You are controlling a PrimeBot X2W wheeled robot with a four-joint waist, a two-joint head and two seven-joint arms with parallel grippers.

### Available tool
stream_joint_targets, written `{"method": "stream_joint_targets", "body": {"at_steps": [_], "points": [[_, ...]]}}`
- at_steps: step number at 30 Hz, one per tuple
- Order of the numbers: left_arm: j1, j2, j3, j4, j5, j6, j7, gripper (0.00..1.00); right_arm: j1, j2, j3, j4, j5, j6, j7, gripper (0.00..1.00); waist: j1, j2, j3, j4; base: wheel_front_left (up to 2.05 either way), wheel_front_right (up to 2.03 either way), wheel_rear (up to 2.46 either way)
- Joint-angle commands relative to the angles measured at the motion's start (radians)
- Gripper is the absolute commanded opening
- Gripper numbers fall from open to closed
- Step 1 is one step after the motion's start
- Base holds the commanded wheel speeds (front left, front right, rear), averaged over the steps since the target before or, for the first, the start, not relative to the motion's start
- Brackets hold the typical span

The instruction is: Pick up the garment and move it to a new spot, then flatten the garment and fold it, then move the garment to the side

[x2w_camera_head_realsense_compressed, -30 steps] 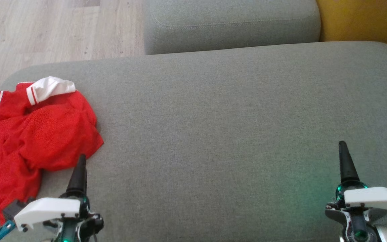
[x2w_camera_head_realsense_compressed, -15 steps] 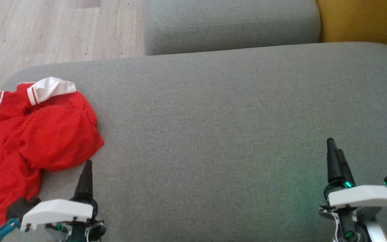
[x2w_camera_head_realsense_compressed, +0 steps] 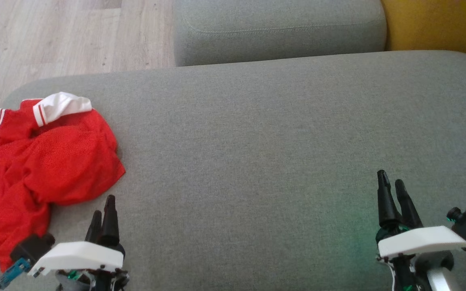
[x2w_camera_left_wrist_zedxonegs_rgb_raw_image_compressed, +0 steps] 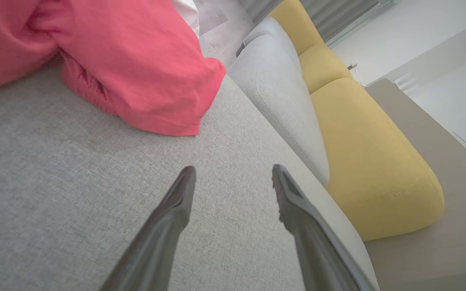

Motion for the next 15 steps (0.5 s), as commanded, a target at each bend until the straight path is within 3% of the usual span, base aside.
{"method": "stream_joint_targets", "body": {"at_steps": [1,15], "points": [[-0.020,0.015,0.011,-0.041,0.040,0.006,-0.016,1.00,-0.020,-0.020,0.018,-0.042,-0.042,0.004,-0.017,1.00,0.0000,0.0000,-0.001,0.001,0.00,0.00,0.00],[0.003,0.017,-0.005,-0.072,0.238,0.022,-0.057,1.00,-0.008,-0.016,0.038,-0.054,-0.228,0.005,-0.058,1.00,0.0000,0.0000,-0.007,-0.002,0.00,0.00,0.00]]}}
